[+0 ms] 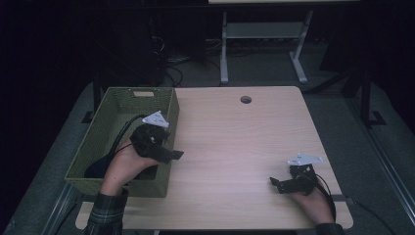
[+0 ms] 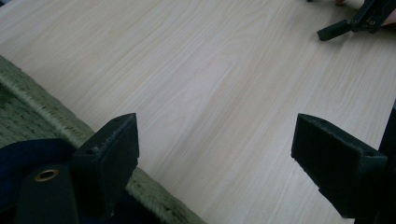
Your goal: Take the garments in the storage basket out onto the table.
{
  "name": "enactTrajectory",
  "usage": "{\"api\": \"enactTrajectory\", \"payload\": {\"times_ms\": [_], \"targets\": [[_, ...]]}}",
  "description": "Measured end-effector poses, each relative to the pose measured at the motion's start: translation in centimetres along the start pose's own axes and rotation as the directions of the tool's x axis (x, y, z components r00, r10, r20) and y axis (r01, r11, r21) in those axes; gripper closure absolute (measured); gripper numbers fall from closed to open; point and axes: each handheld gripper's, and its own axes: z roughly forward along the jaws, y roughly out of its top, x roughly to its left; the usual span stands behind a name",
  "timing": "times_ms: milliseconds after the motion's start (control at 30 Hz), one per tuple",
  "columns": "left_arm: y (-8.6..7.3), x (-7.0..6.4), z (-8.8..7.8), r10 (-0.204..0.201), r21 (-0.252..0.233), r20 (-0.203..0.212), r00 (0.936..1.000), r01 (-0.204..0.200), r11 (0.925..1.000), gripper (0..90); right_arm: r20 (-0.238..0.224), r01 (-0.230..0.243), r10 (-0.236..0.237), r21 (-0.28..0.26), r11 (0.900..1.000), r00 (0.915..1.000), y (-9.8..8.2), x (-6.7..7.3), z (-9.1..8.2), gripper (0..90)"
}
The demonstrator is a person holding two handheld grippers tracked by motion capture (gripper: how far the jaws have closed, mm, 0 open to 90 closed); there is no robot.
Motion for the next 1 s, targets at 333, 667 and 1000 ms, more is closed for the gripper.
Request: {"api": "enactTrajectory", "payload": {"times_ms": [333, 667, 1000], "targets": [[-0.8, 0.8, -1.3, -0.028, -0.008, -0.031, 0.9991, 0.028, 0.9996, 14.8, 0.000, 0.000, 0.000, 0.000, 1.000, 1.0000, 0.0, 0.0, 0.0, 2.3], [-2.1, 1.8, -2.1, -0.065, -0.017, -0.067, 0.9956, 0.064, 0.9978, 14.8, -0.005, 0.003, -0.003, 0.000, 1.000, 1.0000, 0.0, 0.0, 0.0, 2.3], [-3.4, 2.8, -3.1, -0.094, -0.002, -0.116, 0.9888, 0.094, 0.9955, 14.8, -0.010, 0.007, -0.007, 0.001, 1.000, 0.9999, 0.1, 0.0, 0.1, 2.3]]}}
